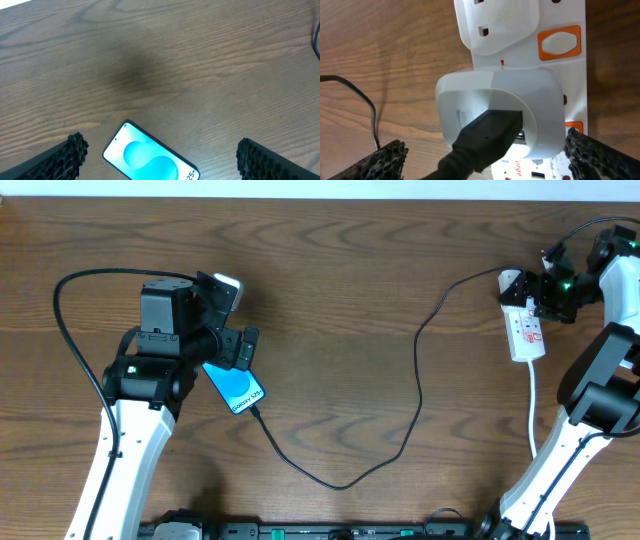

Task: Plug charger to phone and switch on socket

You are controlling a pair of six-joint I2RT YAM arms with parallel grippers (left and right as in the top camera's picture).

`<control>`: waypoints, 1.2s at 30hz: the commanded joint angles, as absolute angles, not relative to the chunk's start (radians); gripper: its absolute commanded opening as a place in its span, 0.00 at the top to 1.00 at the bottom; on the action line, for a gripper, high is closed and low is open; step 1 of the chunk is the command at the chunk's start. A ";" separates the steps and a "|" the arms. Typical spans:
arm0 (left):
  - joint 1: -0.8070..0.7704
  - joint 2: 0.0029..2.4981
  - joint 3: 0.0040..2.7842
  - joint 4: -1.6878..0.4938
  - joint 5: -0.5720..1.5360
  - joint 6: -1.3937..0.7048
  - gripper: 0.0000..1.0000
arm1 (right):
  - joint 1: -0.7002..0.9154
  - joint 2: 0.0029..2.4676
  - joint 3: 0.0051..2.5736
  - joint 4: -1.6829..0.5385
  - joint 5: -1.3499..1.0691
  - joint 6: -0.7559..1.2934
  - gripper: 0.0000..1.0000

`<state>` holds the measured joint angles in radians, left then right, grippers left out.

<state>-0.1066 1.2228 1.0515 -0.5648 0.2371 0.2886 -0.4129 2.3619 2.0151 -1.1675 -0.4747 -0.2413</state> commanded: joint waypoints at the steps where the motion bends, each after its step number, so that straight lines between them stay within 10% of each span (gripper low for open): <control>1: -0.108 1.221 1.077 -0.564 0.234 0.291 0.02 | -0.404 2.374 2.004 -1.164 -0.535 -0.252 0.01; 36: -0.108 1.221 1.077 -0.564 0.234 0.291 0.02 | -0.404 2.374 2.001 -1.190 -0.612 -0.252 0.01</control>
<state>-0.1066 1.2228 1.0515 -0.5648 0.2371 0.2886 -0.4202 2.3619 2.0151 -1.1667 -0.5343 -0.2470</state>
